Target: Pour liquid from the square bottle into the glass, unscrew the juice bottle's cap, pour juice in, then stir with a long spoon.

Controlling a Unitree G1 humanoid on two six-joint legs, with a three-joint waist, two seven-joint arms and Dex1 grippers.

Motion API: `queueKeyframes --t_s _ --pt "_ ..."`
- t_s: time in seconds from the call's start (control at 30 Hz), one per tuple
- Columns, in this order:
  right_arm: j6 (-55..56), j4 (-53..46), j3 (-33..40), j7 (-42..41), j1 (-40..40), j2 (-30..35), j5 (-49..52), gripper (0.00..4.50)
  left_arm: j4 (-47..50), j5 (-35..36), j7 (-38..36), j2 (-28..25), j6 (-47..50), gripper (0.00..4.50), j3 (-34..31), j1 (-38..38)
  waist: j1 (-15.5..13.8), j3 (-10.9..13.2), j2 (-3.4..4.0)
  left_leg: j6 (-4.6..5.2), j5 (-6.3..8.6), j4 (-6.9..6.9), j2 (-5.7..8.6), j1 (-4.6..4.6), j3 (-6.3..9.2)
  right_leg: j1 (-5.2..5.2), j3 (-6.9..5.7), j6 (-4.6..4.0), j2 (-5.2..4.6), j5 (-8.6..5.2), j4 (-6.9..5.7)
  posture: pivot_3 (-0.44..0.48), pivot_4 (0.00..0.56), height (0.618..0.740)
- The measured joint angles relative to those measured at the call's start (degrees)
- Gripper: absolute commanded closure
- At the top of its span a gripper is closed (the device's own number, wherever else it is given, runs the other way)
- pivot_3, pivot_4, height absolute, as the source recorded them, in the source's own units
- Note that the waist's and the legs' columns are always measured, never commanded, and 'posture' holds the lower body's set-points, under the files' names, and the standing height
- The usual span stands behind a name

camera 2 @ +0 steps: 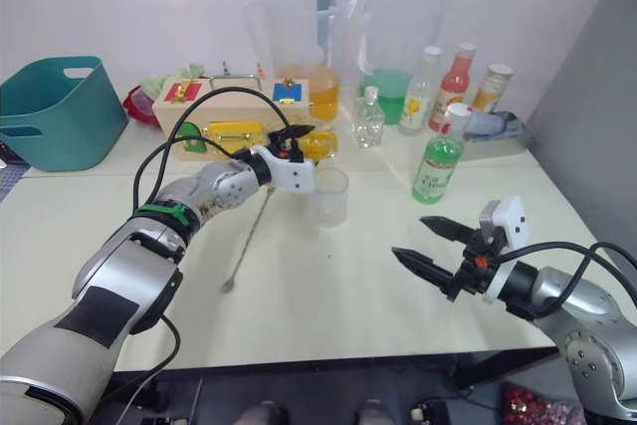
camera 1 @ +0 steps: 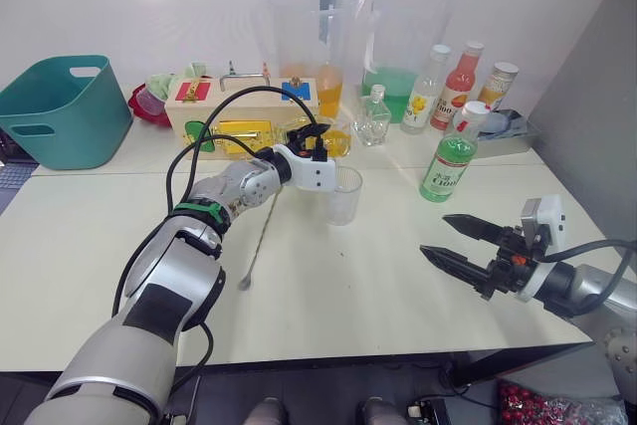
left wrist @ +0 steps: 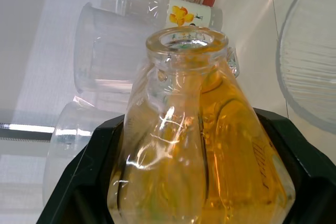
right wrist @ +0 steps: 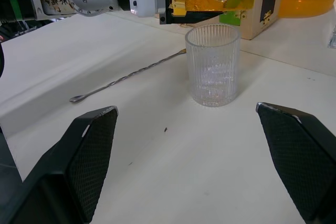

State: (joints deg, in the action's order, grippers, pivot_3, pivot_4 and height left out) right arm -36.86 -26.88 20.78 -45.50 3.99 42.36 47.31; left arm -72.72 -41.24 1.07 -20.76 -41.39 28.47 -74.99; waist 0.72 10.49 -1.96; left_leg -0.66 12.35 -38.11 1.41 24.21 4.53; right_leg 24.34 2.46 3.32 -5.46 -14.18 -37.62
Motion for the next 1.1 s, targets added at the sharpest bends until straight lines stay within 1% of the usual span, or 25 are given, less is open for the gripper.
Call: queueKeyframes --t_s 0.2,0.43,0.67,1.1 --pt "0.04 0.00 -0.22 0.18 -0.13 0.00 -0.90 0.02 0.02 -3.40 3.75 -0.33 -1.44 1.71 2.44 0.00 -0.07 0.00 0.00 0.00 0.00 -0.04 0.01 0.01 0.00 -0.01 0.00 0.00 -0.01 0.00 0.00 0.000 0.150 0.740" --pt "0.04 0.00 -0.60 0.57 -0.04 -0.03 -1.03 0.02 0.02 -4.28 4.65 -0.49 -1.19 1.71 2.89 0.00 -0.04 0.00 0.00 0.01 0.01 -0.06 0.02 0.02 0.00 0.00 0.00 0.00 -0.02 0.00 -0.01 0.000 0.150 0.740" --pt "0.30 0.02 -0.64 0.31 -0.04 -0.04 -1.07 0.02 0.02 -9.07 9.57 -1.51 -1.23 1.71 6.44 -0.29 -0.13 0.00 0.00 0.02 0.01 -0.08 0.02 0.04 0.01 0.00 0.00 0.01 -0.02 0.00 -0.02 0.000 0.150 0.740" --pt "1.32 0.19 -1.75 -0.16 -0.04 -0.05 -1.29 0.02 0.02 -9.67 11.33 -1.50 -0.88 1.71 6.61 -1.18 -0.06 0.00 0.00 0.02 0.01 -0.10 0.03 0.04 0.01 0.00 0.00 0.01 -0.02 0.00 -0.02 0.000 0.150 0.740"
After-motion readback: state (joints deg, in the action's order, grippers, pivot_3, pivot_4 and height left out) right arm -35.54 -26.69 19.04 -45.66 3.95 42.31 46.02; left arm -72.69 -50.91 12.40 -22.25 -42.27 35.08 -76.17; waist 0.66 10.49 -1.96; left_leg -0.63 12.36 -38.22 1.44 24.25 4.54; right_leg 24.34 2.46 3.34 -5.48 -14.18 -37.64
